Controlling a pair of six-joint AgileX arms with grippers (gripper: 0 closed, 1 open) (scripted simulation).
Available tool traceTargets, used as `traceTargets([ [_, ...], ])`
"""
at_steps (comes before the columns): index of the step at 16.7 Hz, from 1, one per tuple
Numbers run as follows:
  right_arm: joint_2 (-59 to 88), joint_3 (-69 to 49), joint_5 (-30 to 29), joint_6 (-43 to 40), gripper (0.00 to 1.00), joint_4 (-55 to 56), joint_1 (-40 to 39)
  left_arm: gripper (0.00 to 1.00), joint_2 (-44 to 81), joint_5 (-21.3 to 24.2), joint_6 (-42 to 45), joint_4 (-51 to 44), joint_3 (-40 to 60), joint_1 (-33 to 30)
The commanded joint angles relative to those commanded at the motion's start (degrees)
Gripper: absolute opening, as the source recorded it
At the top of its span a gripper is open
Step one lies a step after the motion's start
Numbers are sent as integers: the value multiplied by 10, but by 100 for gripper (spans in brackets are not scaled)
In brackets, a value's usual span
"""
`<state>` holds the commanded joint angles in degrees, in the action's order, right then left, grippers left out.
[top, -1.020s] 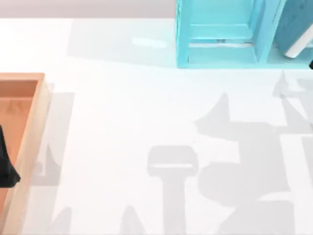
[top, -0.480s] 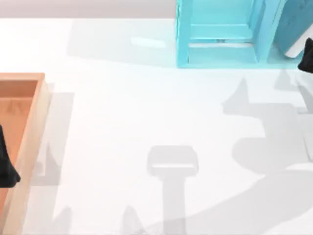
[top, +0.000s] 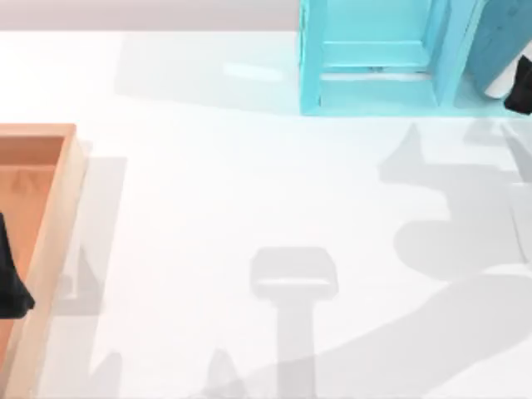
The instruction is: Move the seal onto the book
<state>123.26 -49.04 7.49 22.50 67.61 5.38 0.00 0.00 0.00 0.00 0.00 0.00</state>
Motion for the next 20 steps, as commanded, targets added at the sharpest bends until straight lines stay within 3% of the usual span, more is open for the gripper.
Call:
traceTargets([
  [8,114,-213,-14,1,100,-96,-12,100,0,0,0,0,0,0],
  [14,124,-232,-16,1,100,-107,-14,100,0,0,0,0,0,0],
  [20,124,-232,-16,1,55,-107,-14,100,0,0,0,0,0,0],
])
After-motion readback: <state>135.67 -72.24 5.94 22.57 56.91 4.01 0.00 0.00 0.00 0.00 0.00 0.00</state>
